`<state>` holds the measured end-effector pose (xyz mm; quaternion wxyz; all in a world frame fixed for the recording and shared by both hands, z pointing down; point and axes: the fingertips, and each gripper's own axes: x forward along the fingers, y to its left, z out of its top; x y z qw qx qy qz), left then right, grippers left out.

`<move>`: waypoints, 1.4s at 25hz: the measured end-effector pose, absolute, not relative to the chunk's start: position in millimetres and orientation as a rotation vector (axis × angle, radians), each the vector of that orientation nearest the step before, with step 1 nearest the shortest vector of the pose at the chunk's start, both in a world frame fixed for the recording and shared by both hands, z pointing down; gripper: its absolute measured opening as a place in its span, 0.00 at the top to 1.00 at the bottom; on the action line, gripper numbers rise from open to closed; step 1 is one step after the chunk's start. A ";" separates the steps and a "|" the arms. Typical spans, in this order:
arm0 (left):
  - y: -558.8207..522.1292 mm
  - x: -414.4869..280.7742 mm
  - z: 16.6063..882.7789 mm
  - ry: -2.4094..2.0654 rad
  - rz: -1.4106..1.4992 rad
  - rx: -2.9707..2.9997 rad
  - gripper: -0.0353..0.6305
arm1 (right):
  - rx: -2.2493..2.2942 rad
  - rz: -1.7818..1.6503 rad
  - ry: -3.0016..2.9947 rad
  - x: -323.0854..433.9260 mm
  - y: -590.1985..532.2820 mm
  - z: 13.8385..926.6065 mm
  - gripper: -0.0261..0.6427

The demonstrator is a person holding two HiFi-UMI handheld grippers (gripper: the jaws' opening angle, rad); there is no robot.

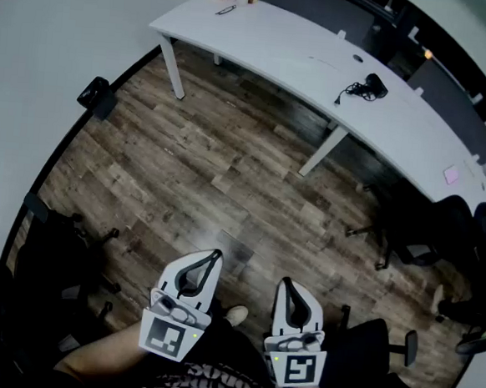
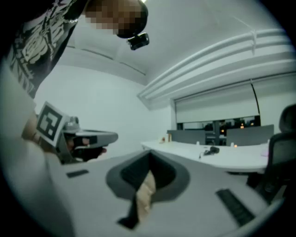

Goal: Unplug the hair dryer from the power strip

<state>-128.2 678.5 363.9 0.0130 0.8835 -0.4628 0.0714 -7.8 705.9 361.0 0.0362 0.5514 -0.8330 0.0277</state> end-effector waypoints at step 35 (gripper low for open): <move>601.1 -138.7 354.5 -1.370 0.129 2.789 0.91 | 1.746 0.067 -2.517 -23.0 632.8 349.7 0.92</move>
